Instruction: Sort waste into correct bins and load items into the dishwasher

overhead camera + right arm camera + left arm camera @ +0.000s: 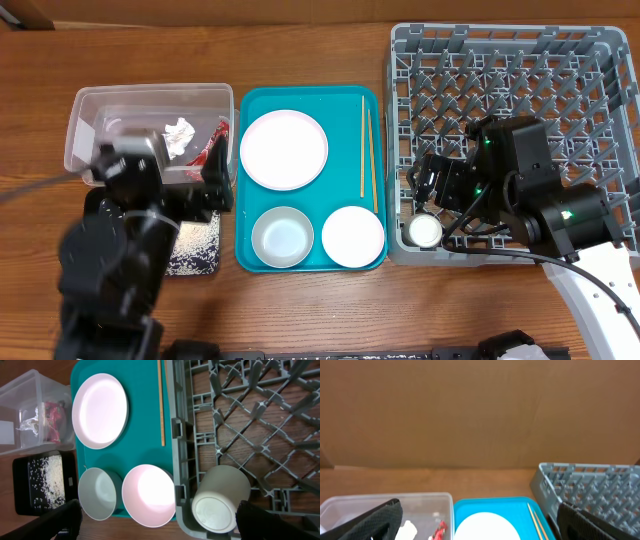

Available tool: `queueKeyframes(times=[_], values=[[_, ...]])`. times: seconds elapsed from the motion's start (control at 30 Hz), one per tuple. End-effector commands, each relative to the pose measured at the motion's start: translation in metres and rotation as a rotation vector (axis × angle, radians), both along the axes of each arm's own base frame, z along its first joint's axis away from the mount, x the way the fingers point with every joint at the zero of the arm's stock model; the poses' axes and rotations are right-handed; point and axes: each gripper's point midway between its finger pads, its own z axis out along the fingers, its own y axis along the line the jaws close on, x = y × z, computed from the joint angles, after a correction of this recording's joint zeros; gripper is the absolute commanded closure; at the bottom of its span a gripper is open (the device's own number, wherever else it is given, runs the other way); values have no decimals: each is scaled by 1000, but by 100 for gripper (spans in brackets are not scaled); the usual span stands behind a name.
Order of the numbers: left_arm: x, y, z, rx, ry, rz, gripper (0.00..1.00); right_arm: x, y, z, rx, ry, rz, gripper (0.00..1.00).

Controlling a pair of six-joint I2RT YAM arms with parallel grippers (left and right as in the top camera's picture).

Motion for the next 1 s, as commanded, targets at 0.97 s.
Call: queueKeyframes(times=[0.97], values=[[-27, -15, -220, -8, -46, -111, 0, 3, 1, 4, 5, -11, 6, 0]])
